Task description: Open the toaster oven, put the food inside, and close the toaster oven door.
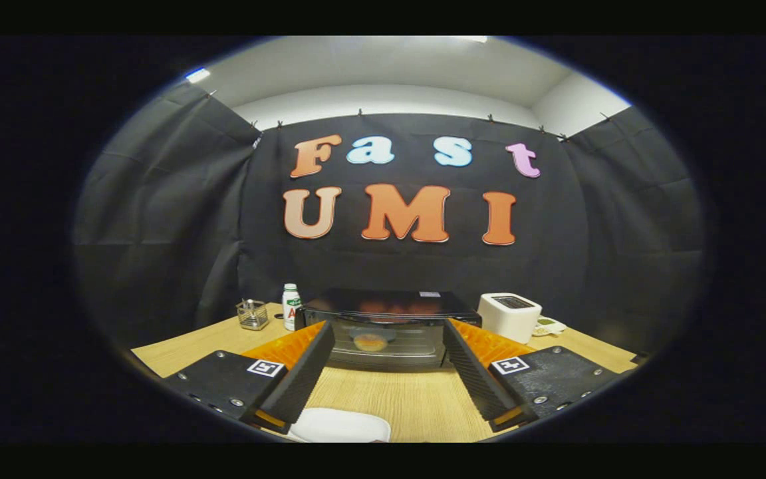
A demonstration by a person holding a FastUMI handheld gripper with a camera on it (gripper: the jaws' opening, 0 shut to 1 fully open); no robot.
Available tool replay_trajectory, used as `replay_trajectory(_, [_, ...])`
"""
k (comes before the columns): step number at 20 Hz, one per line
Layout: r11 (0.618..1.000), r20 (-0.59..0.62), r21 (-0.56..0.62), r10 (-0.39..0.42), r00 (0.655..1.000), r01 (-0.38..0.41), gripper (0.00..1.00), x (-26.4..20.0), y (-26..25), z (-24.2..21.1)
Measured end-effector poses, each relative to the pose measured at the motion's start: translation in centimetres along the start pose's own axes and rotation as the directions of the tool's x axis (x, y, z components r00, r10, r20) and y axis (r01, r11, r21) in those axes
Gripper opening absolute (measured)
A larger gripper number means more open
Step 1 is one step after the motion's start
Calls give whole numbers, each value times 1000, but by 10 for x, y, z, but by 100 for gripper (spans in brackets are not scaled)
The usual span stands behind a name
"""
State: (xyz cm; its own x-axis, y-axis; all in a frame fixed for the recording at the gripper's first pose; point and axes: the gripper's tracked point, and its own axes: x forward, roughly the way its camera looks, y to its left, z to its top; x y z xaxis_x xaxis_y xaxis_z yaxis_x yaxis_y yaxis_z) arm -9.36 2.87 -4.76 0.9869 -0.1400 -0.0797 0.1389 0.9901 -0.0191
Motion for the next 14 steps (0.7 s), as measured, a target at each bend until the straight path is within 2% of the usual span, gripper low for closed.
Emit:
replay_trajectory(5, [1000,53,1,-24,998,24,97,-26,-14,12])
replay_trajectory(12, [1000,90,20,13,996,-15,97,-47,-24,18])
replay_trajectory(14, [1000,96,8,-11,995,10,97,-47,-36,19])
